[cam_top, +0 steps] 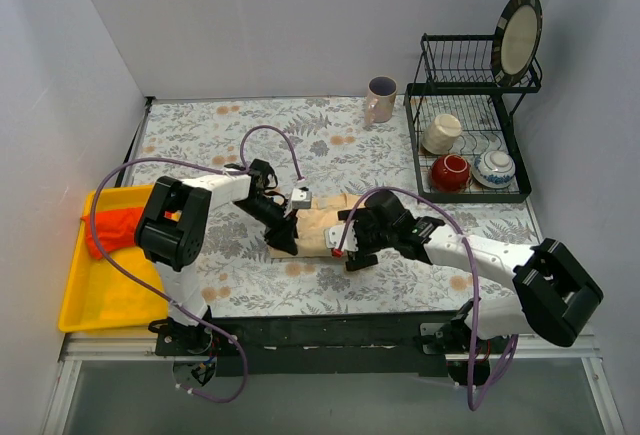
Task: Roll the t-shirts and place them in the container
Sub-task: Roll the T-shirt to the center of the board.
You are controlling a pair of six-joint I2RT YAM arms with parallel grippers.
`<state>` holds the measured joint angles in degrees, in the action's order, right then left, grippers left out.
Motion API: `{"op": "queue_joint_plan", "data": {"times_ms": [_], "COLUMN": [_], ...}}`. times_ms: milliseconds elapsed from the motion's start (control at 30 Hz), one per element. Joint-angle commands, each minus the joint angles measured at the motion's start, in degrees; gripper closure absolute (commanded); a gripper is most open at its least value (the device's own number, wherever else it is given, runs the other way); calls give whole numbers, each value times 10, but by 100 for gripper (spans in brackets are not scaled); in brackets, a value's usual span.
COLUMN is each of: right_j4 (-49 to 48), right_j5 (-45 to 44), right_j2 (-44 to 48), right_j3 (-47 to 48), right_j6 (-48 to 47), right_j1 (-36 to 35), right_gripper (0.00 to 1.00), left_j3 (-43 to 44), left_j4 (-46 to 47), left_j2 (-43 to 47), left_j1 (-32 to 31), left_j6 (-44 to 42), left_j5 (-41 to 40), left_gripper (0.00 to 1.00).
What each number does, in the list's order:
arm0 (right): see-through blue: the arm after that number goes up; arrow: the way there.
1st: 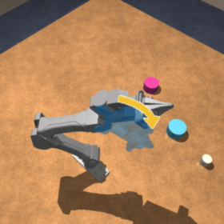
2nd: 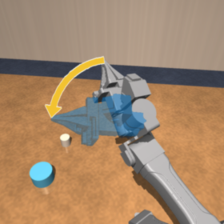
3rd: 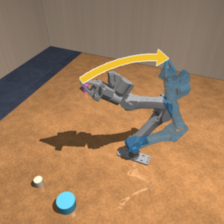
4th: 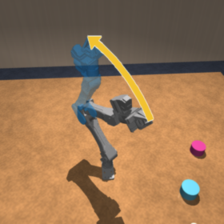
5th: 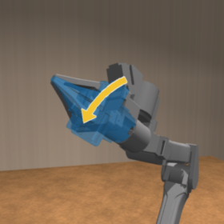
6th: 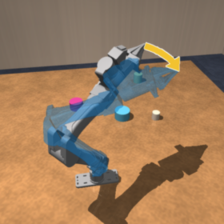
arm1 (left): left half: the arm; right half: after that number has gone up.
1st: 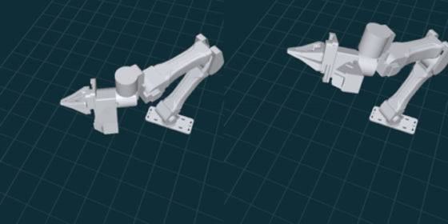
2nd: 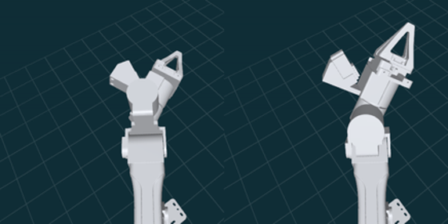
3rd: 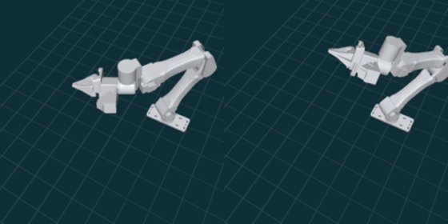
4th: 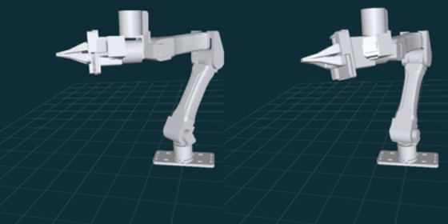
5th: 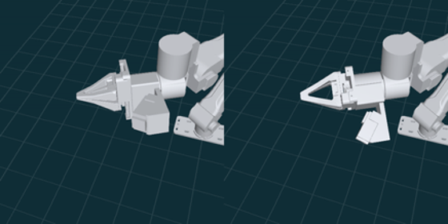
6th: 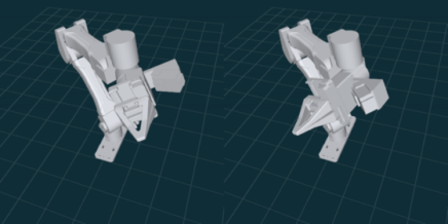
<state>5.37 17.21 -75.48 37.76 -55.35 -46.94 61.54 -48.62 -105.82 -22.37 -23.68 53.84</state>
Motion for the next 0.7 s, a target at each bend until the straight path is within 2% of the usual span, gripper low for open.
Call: {"op": "queue_joint_plan", "data": {"times_ms": [0,167,333,433,567,600,667], "right_j4": [-97,-122,-149,-177,-214,-214,-205], "right_j5": [-54,-47,-43,-77,-94,-96,-99], "right_j2": [-34,-70,-61,-77,-101,-110,-123], "right_j3": [17,7,-17,-29,-41,-41,-36], "right_j6": [-3,1,-3,-6,-31,-34,-38], "right_j1": [-17,-30,-57,-70,-72,-72,-71], "right_gripper": [7,8,9,15,41,59,80], "left_j3": [-5,12,25,35,43,45,42], "left_j4": [-96,-107,-123,-127,-132,-133,-127], "left_j2": [-49,-59,-75,-82,-88,-87,-78], "left_j1": [8,19,25,31,38,40,43], "left_j6": [-19,-22,-29,-29,-21,-20,-12], "left_j5": [-58,-49,-45,-41,-35,-34,-34], "left_gripper": [64,64,63,63,60,60,57]}}
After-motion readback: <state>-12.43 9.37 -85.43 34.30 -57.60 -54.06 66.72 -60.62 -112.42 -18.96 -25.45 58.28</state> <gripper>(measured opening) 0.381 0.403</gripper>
